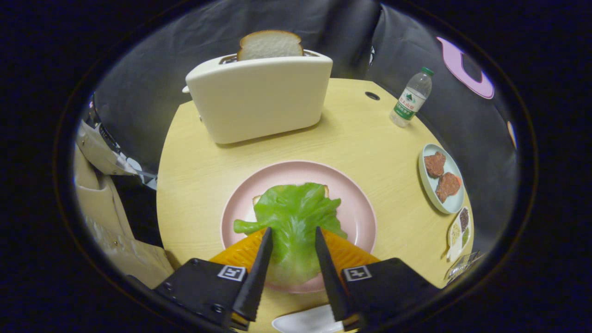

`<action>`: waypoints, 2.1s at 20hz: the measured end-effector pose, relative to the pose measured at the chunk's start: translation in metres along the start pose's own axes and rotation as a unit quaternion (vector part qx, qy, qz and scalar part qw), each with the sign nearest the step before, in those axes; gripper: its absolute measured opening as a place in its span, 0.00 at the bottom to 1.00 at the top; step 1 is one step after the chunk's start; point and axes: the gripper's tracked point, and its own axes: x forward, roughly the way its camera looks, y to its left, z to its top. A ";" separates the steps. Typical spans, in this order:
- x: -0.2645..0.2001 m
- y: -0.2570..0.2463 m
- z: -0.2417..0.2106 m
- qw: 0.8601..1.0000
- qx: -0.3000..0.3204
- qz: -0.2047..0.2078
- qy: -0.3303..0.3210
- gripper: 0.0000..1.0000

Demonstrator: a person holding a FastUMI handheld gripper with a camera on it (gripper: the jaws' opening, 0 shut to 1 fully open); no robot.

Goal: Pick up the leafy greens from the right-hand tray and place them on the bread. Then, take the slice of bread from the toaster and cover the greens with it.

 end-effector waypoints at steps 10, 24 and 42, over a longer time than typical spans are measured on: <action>-0.029 0.012 0.063 0.995 0.064 -0.024 -0.075 0.99; -0.063 0.039 0.191 0.979 0.123 -0.033 -0.162 0.99; -0.002 0.060 0.276 0.964 0.199 -0.037 -0.170 0.98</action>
